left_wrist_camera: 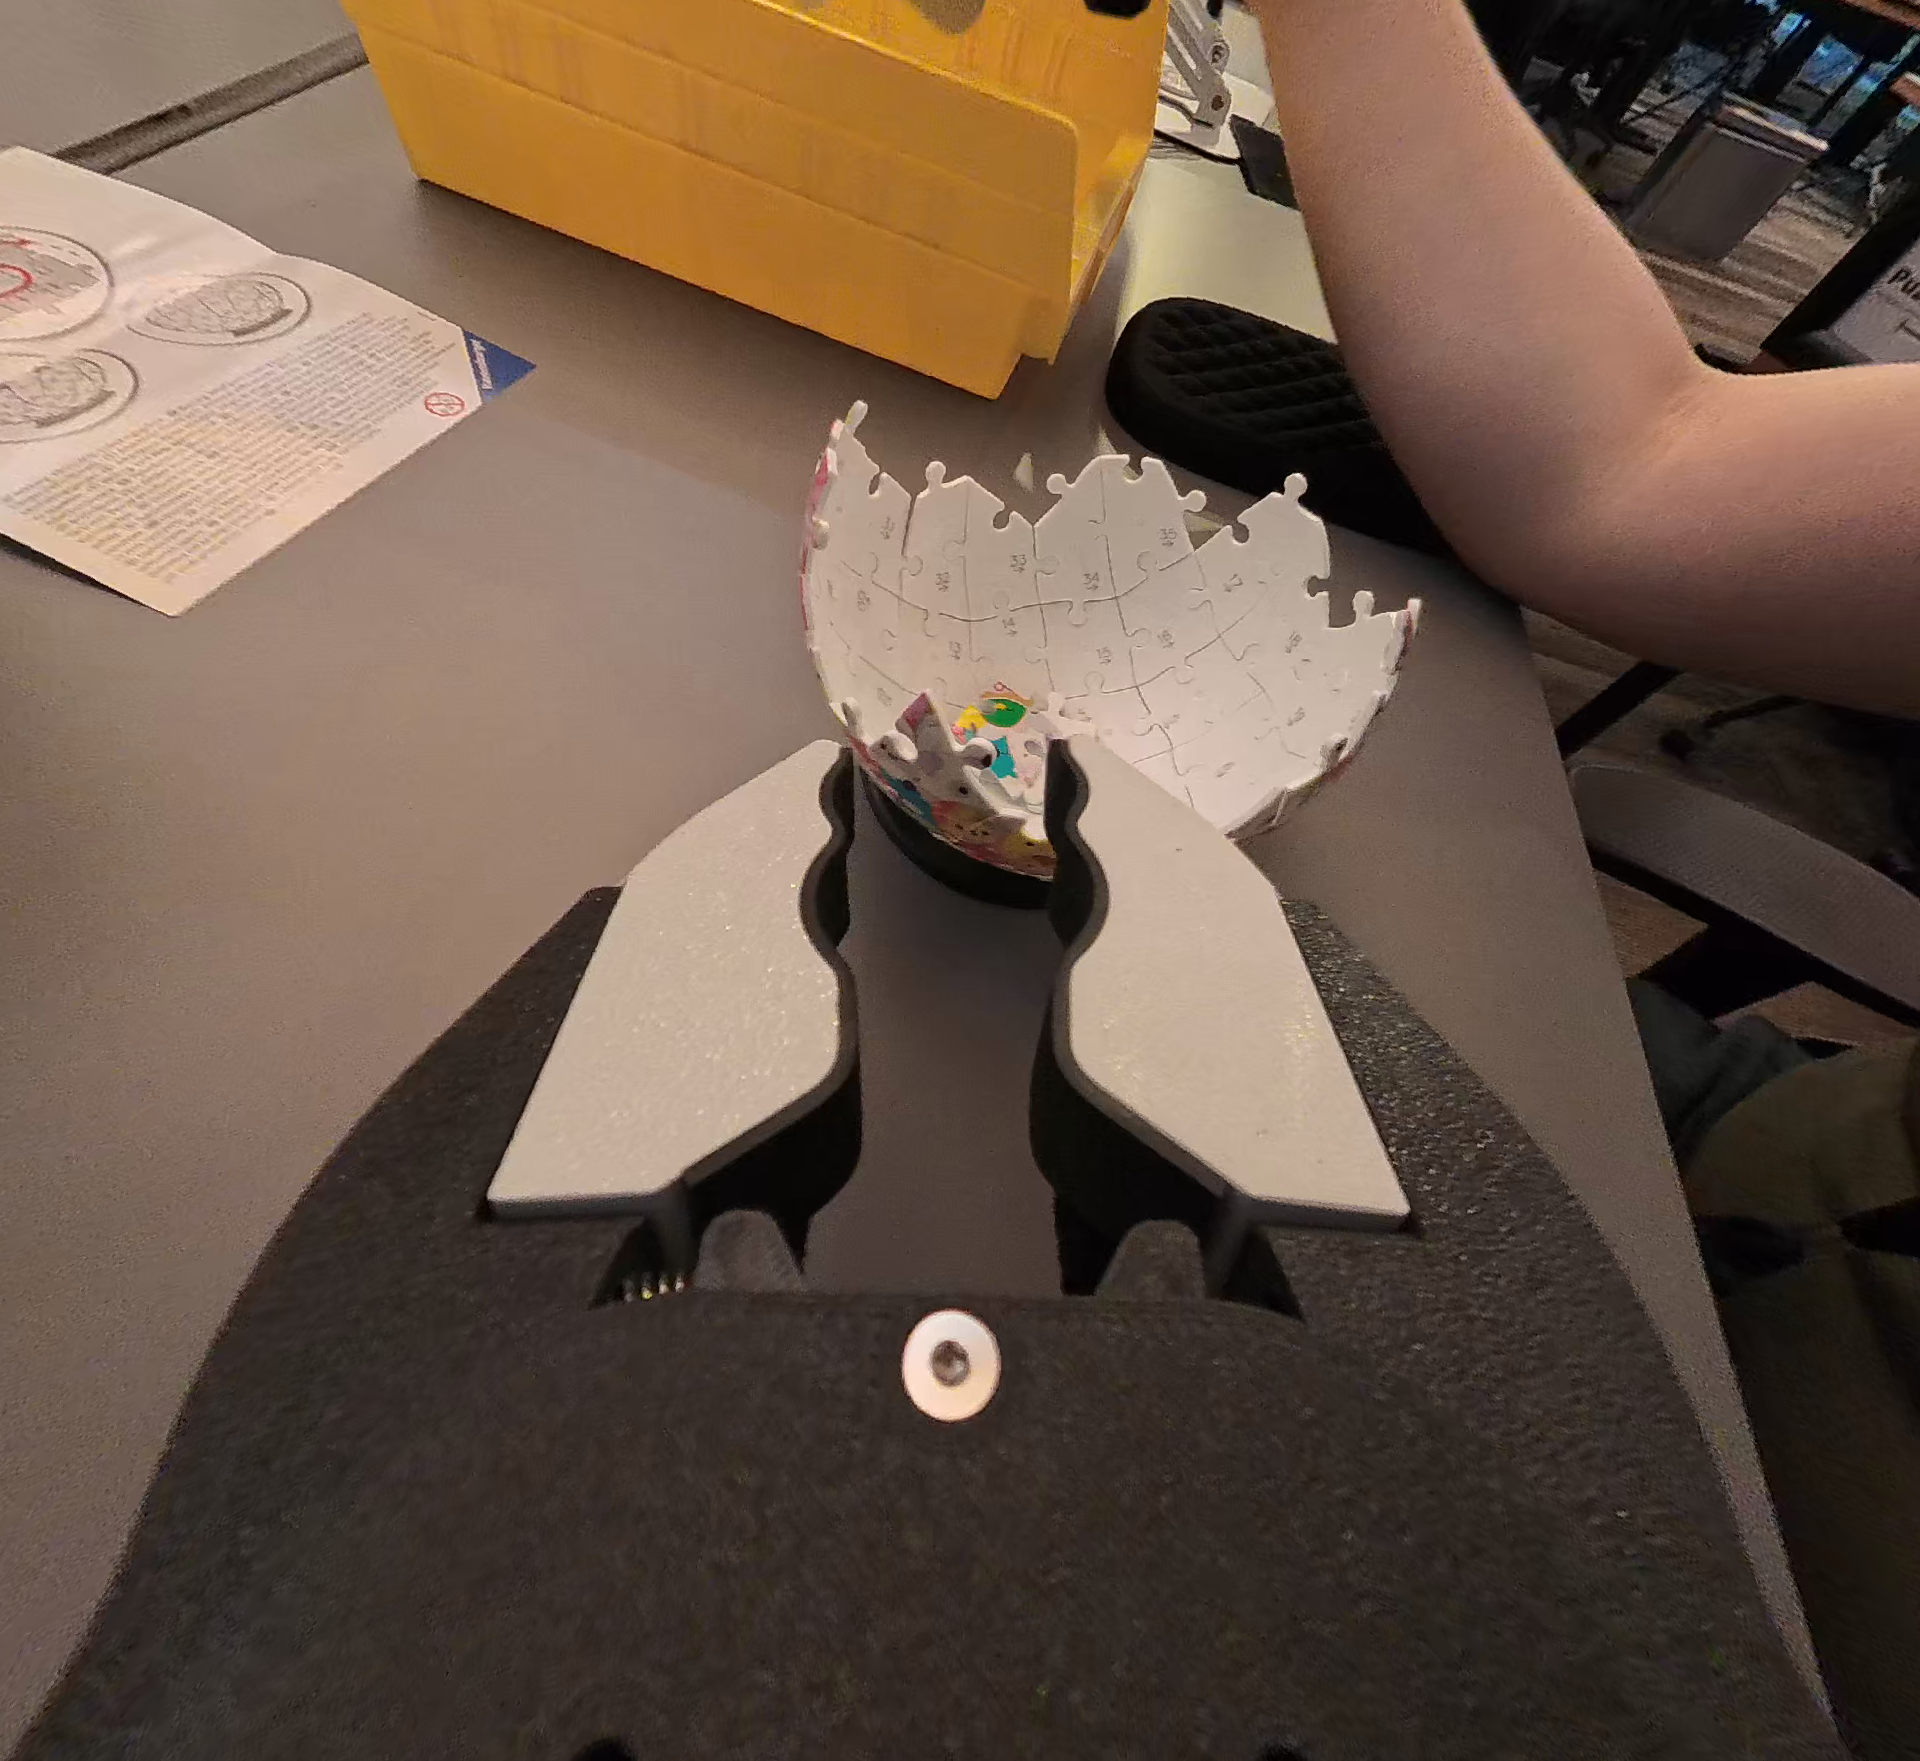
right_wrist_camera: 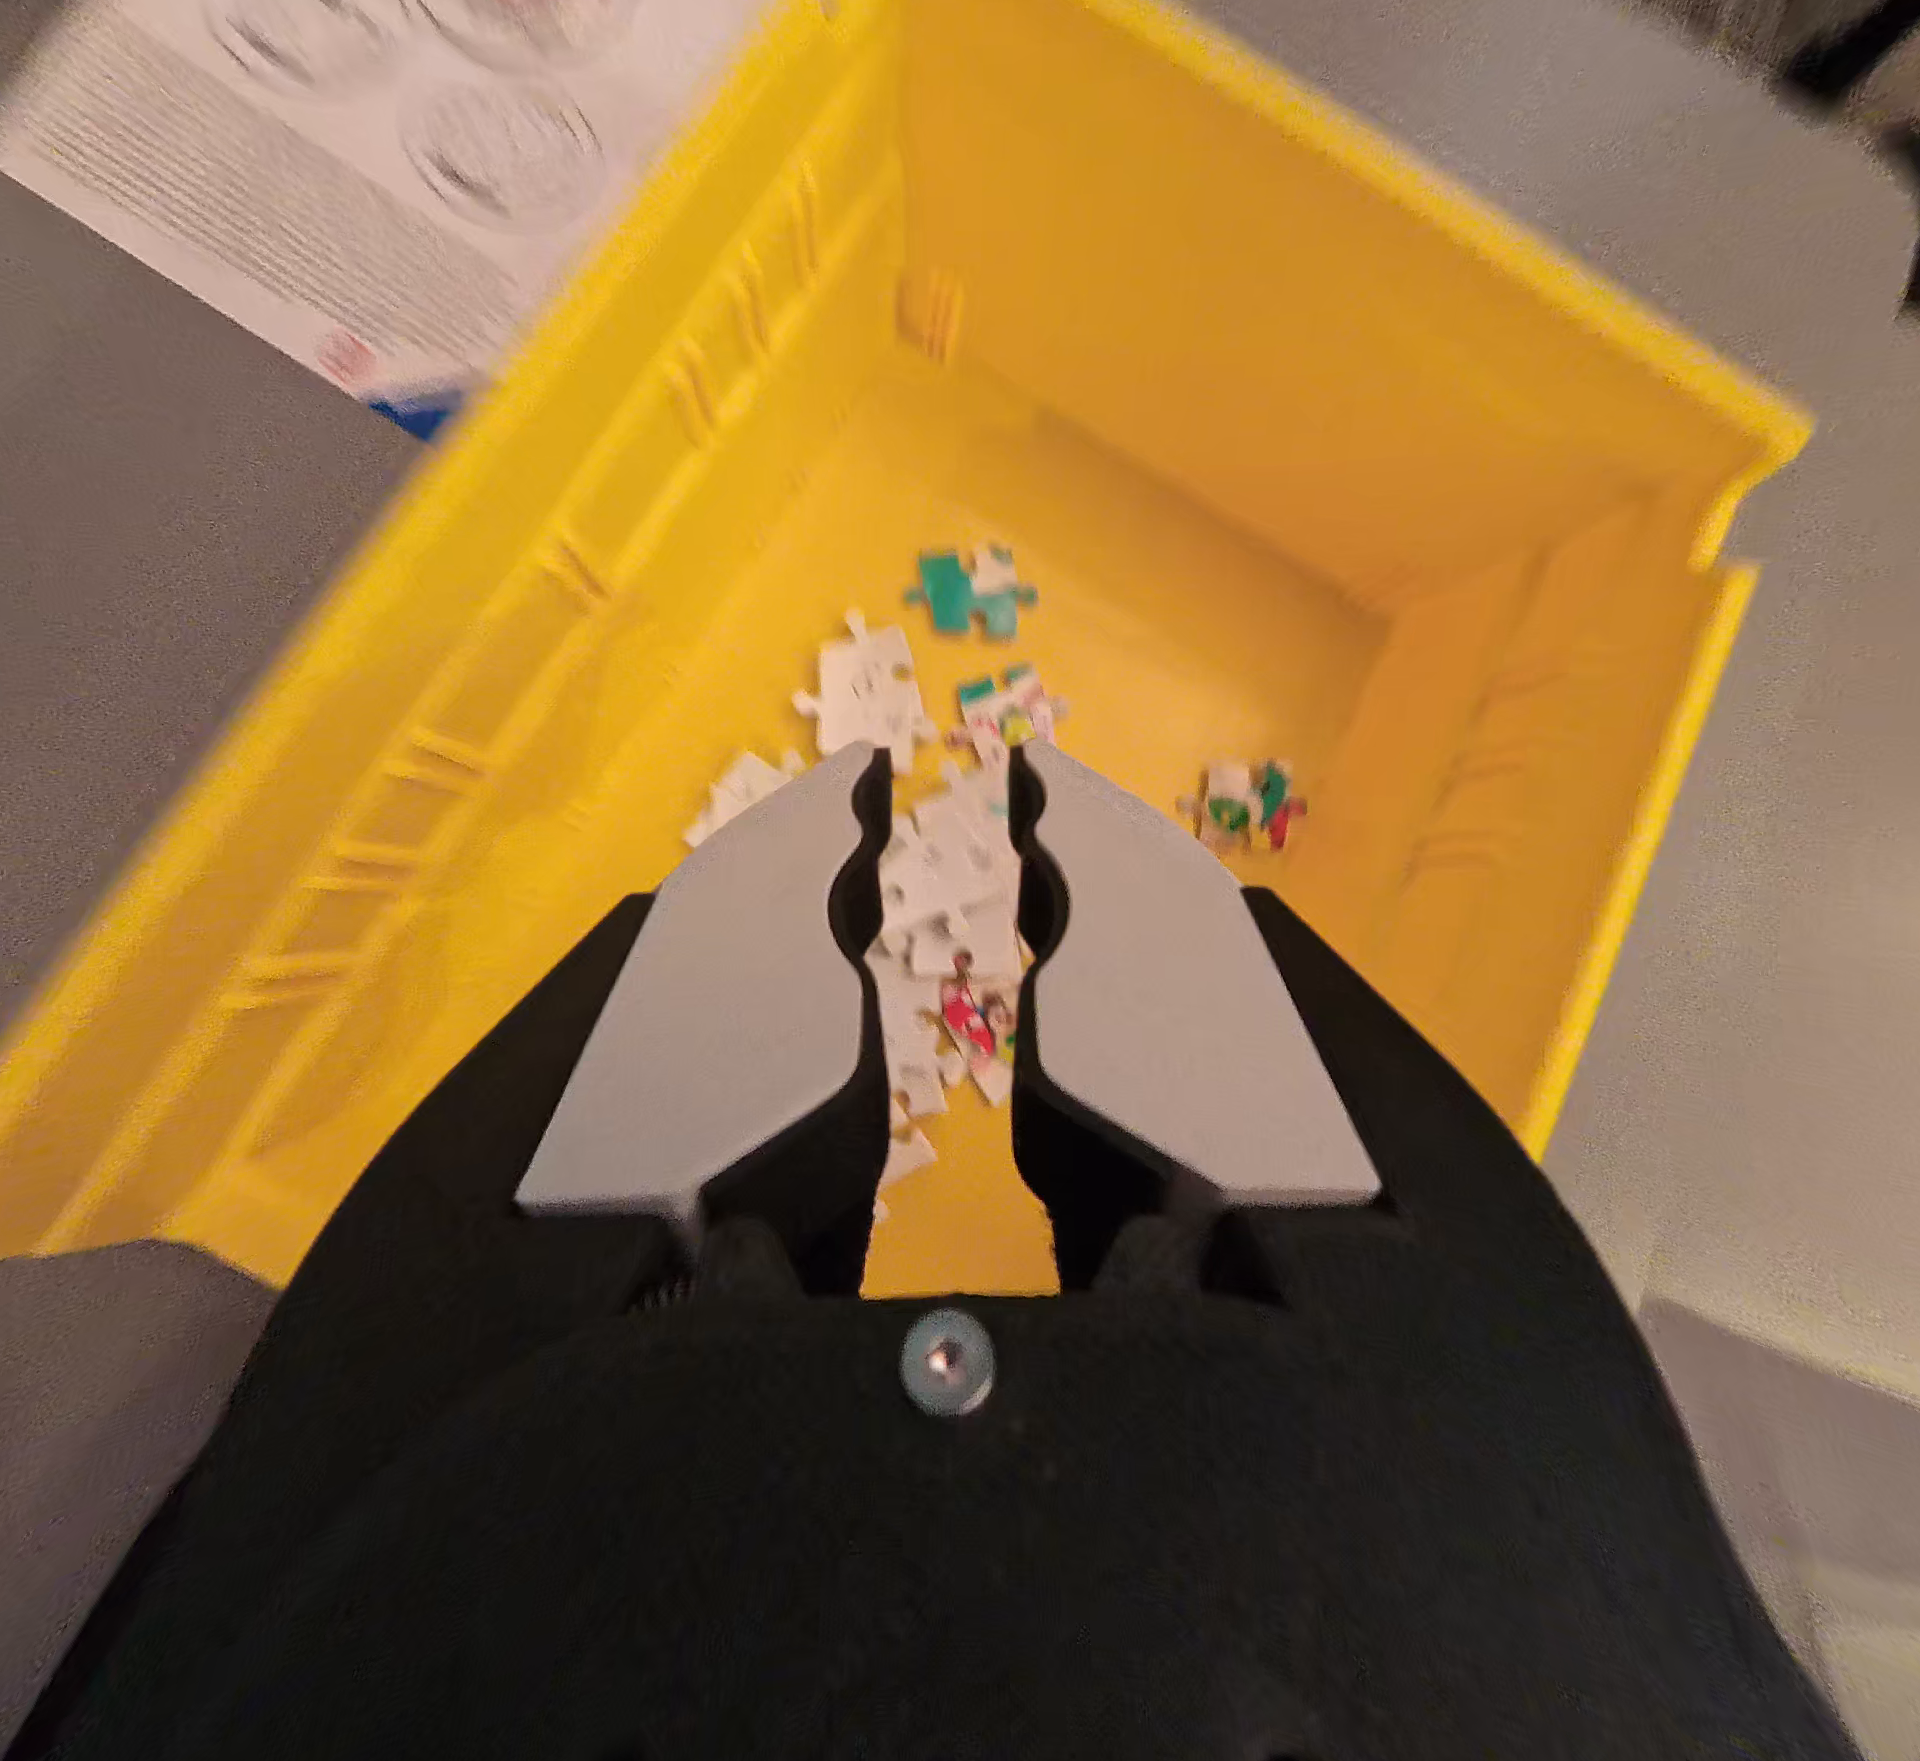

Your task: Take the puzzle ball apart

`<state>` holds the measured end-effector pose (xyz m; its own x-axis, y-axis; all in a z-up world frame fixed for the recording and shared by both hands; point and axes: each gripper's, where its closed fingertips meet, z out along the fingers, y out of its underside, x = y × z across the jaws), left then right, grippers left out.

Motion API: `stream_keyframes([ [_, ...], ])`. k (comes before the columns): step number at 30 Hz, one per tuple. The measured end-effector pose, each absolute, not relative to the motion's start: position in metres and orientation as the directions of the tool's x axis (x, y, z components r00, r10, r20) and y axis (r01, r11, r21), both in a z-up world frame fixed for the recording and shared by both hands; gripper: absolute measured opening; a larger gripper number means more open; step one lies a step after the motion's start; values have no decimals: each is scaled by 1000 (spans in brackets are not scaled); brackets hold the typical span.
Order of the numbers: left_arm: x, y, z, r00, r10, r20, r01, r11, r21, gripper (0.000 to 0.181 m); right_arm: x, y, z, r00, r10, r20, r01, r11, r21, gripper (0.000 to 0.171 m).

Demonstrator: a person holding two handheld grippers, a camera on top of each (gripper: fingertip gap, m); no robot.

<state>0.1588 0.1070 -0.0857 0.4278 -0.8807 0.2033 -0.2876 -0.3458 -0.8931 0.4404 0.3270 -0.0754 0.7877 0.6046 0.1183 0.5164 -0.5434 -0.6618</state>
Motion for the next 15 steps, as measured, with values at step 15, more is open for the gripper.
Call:
stream_keyframes([
  [15,160,108,-85,440,-841,314,-252,-452,-856,32,165,136,-44,-362,922,139,527,325,-785,23],
])
